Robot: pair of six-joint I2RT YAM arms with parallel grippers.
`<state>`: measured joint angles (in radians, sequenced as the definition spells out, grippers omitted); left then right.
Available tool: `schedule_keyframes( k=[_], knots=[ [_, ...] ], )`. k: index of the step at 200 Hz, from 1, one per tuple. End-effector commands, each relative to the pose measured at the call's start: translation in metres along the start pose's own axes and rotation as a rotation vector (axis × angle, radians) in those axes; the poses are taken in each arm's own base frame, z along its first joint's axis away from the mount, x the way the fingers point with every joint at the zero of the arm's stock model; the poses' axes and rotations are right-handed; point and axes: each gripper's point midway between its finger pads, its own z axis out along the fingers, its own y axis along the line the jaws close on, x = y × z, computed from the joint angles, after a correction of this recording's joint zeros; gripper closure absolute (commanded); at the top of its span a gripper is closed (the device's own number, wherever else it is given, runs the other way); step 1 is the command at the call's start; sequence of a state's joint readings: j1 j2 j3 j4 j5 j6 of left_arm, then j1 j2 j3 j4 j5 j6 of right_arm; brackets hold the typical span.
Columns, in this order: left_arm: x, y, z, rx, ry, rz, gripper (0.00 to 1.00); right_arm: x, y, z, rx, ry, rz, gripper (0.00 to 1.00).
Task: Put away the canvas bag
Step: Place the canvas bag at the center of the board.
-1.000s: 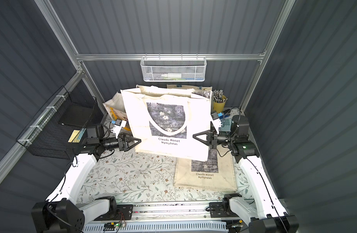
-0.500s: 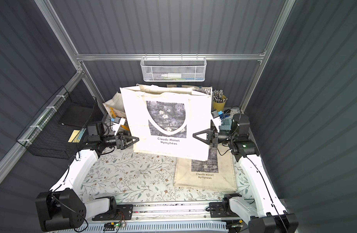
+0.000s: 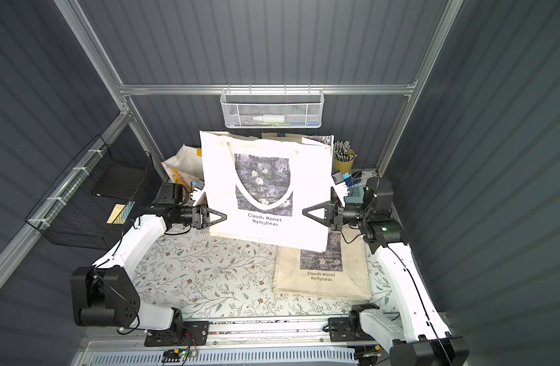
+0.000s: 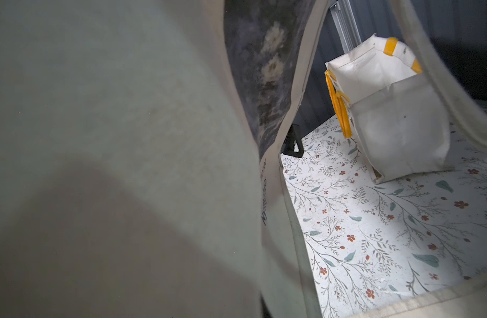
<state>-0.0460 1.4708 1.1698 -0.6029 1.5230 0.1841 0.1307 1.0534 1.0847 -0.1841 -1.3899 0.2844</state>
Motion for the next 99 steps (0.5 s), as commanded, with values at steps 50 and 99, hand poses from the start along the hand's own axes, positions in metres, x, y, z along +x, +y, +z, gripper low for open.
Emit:
schedule_keyframes(
  k=[50, 99],
  knots=[
    [-0.012, -0.044, -0.004, 0.093, -0.109, 0.045, 0.95, 0.0, -0.01, -0.003, 0.102, -0.022, -0.112, 1.0],
    [-0.005, -0.053, -0.017, 0.052, -0.14, 0.106, 1.0, 0.024, -0.064, -0.027, 0.354, -0.031, 0.019, 1.0]
  ],
)
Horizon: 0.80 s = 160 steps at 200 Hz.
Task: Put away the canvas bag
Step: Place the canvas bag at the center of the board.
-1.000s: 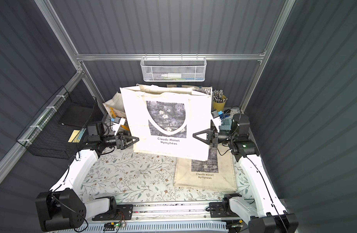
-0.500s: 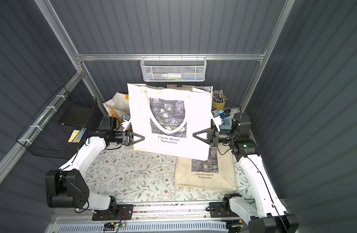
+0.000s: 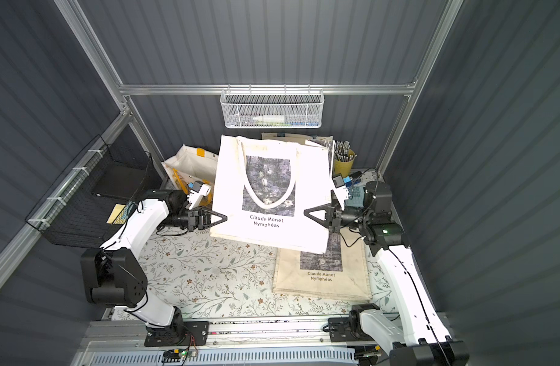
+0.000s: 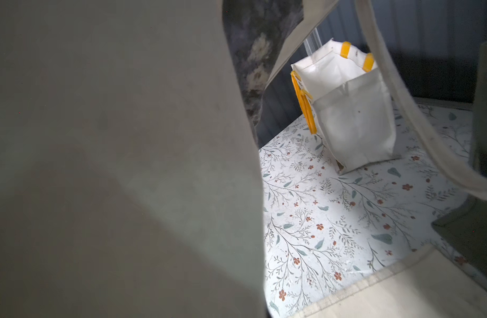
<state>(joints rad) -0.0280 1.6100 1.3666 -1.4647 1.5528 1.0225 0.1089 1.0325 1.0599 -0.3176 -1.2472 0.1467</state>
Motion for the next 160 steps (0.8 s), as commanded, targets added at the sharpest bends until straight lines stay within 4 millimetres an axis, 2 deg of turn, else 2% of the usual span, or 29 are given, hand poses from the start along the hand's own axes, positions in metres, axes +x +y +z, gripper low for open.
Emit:
schedule_keyframes(
  k=[1, 27, 42, 46, 69, 110, 160],
  knots=[
    [-0.016, -0.032, -0.011, 0.025, -0.132, 0.074, 1.0, 0.012, -0.038, -0.014, 0.193, -0.011, 0.024, 1.0],
    [-0.009, -0.038, -0.011, 0.022, -0.129, 0.079, 1.0, 0.028, -0.065, -0.025, 0.313, -0.02, 0.128, 1.0],
    [-0.003, -0.039, -0.01, 0.021, -0.13, 0.068, 1.0, 0.047, -0.079, -0.029, 0.355, -0.006, 0.207, 1.0],
    [0.006, -0.036, -0.01, 0.019, -0.129, 0.037, 1.0, 0.052, -0.082, -0.029, 0.368, 0.002, 0.223, 1.0],
    [0.023, -0.036, -0.008, 0.025, -0.135, -0.004, 1.0, 0.078, -0.096, -0.036, 0.457, 0.054, 0.295, 1.0],
    [0.052, -0.025, -0.005, 0.021, -0.115, -0.085, 1.0, 0.115, -0.108, -0.046, 0.573, 0.096, 0.365, 1.0],
    [0.055, -0.004, 0.003, 0.021, -0.023, -0.162, 1.0, 0.134, -0.121, -0.052, 0.638, 0.11, 0.407, 1.0]
  ],
)
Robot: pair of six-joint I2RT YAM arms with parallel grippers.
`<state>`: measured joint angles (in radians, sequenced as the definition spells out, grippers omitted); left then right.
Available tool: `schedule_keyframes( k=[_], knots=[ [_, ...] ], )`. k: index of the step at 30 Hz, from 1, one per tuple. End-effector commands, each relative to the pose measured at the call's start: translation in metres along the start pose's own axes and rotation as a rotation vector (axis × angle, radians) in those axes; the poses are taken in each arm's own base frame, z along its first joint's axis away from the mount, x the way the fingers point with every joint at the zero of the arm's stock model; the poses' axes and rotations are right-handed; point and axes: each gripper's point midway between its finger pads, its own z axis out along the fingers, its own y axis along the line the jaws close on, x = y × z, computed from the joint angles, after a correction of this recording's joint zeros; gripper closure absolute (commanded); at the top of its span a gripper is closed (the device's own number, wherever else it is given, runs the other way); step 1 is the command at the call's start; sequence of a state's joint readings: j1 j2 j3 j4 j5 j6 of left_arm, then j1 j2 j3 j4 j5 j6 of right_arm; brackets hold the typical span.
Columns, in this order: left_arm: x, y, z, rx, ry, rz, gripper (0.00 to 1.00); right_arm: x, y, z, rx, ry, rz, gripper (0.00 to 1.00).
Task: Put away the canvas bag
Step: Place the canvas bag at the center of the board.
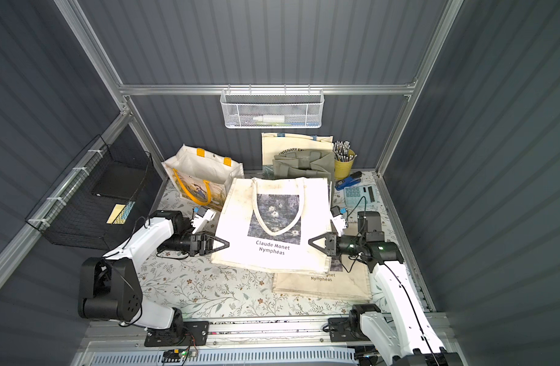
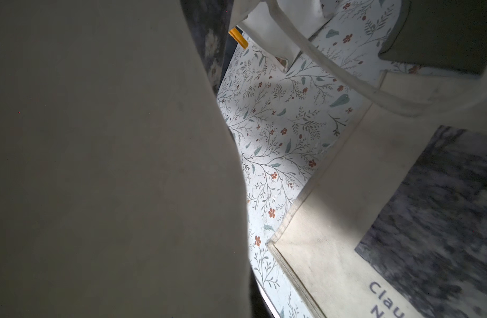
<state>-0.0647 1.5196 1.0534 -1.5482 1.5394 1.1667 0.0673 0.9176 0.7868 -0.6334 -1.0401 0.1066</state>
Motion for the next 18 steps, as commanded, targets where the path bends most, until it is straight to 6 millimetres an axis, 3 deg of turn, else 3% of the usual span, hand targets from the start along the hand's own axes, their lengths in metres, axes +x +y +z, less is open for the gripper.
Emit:
schedule_keyframes(
  k=[1, 9, 10, 12, 14, 18],
  knots=[
    [-0.022, 0.002, -0.007, 0.001, -0.062, -0.002, 1.0, -0.011, -0.072, -0.018, 0.36, -0.083, 0.042, 1.0],
    [0.001, 0.028, 0.008, 0.0, 0.054, -0.146, 1.0, 0.003, -0.102, -0.024, 0.502, -0.029, 0.165, 1.0],
    [0.01, 0.039, 0.011, -0.055, 0.117, -0.168, 1.0, 0.004, -0.108, -0.027, 0.542, -0.024, 0.177, 1.0],
    [0.042, 0.096, 0.016, -0.502, 0.276, -0.143, 1.0, 0.009, -0.119, -0.03, 0.599, -0.012, 0.217, 1.0],
    [0.045, 0.074, 0.024, -0.437, 0.177, -0.179, 1.0, 0.01, -0.123, -0.027, 0.587, 0.004, 0.221, 1.0],
    [0.05, 0.087, 0.026, -0.474, 0.196, -0.194, 1.0, 0.017, -0.132, -0.022, 0.593, 0.045, 0.255, 1.0]
  ],
)
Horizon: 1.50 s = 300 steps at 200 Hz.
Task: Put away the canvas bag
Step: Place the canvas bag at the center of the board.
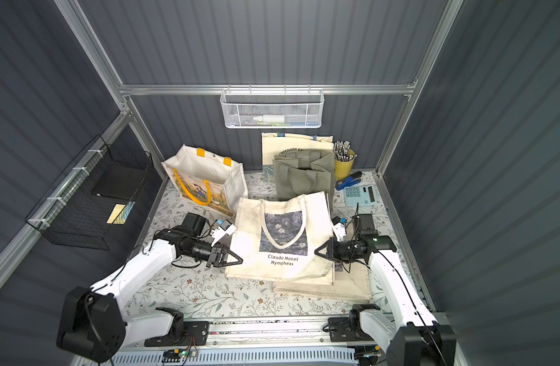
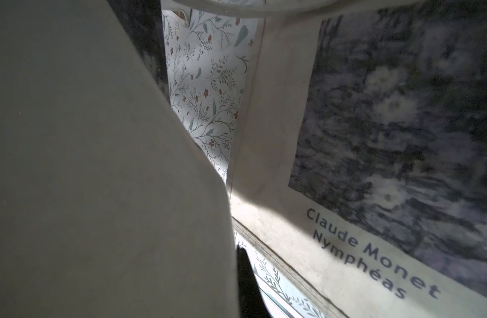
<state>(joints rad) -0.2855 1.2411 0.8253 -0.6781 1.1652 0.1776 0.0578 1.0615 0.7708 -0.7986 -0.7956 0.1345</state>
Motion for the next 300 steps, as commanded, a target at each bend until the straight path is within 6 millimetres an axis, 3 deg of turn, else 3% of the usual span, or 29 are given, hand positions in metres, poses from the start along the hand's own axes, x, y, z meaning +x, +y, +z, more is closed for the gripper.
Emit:
schedule_keyframes(
  k=[1, 47, 73, 133, 174, 188, 203, 221, 240, 265, 281, 300],
  knots=[
    [0.002, 0.051, 0.006, -0.214, 0.0, -0.196, 1.0, -0.034, -0.058, -0.015, 0.296, -0.136, 0.008, 1.0],
    [0.004, 0.064, 0.028, -0.282, 0.051, -0.177, 1.0, -0.036, -0.073, -0.016, 0.366, -0.135, 0.05, 1.0],
    [0.01, 0.071, 0.04, -0.321, 0.082, -0.204, 1.0, -0.032, -0.096, -0.022, 0.488, -0.144, 0.128, 1.0],
    [0.018, 0.059, 0.086, -0.341, 0.172, -0.174, 1.0, -0.023, -0.139, -0.037, 0.729, -0.147, 0.261, 1.0],
    [0.018, 0.049, 0.106, -0.27, 0.246, -0.21, 1.0, -0.019, -0.155, -0.038, 0.812, -0.081, 0.314, 1.0],
    [0.016, 0.049, 0.111, -0.255, 0.256, -0.227, 1.0, -0.017, -0.161, -0.046, 0.868, -0.09, 0.339, 0.94],
    [0.016, 0.049, 0.117, -0.24, 0.286, -0.253, 1.0, -0.017, -0.163, -0.052, 0.901, -0.1, 0.35, 0.76],
    [0.022, 0.045, 0.126, -0.208, 0.338, -0.264, 1.0, -0.019, -0.161, -0.061, 0.928, -0.126, 0.353, 0.73],
    [0.031, 0.031, 0.135, -0.132, 0.397, -0.27, 1.0, -0.025, -0.158, -0.076, 0.97, -0.181, 0.347, 0.63],
    [0.05, 0.012, 0.139, -0.099, 0.497, -0.279, 1.0, -0.036, -0.148, -0.096, 0.994, -0.278, 0.332, 0.59],
    [0.055, 0.011, 0.134, -0.143, 0.496, -0.279, 1.0, -0.042, -0.146, -0.098, 0.98, -0.33, 0.319, 0.53],
    [0.046, 0.009, 0.128, -0.183, 0.43, -0.239, 1.0, -0.043, -0.148, -0.085, 0.921, -0.318, 0.31, 0.5]
  ],
)
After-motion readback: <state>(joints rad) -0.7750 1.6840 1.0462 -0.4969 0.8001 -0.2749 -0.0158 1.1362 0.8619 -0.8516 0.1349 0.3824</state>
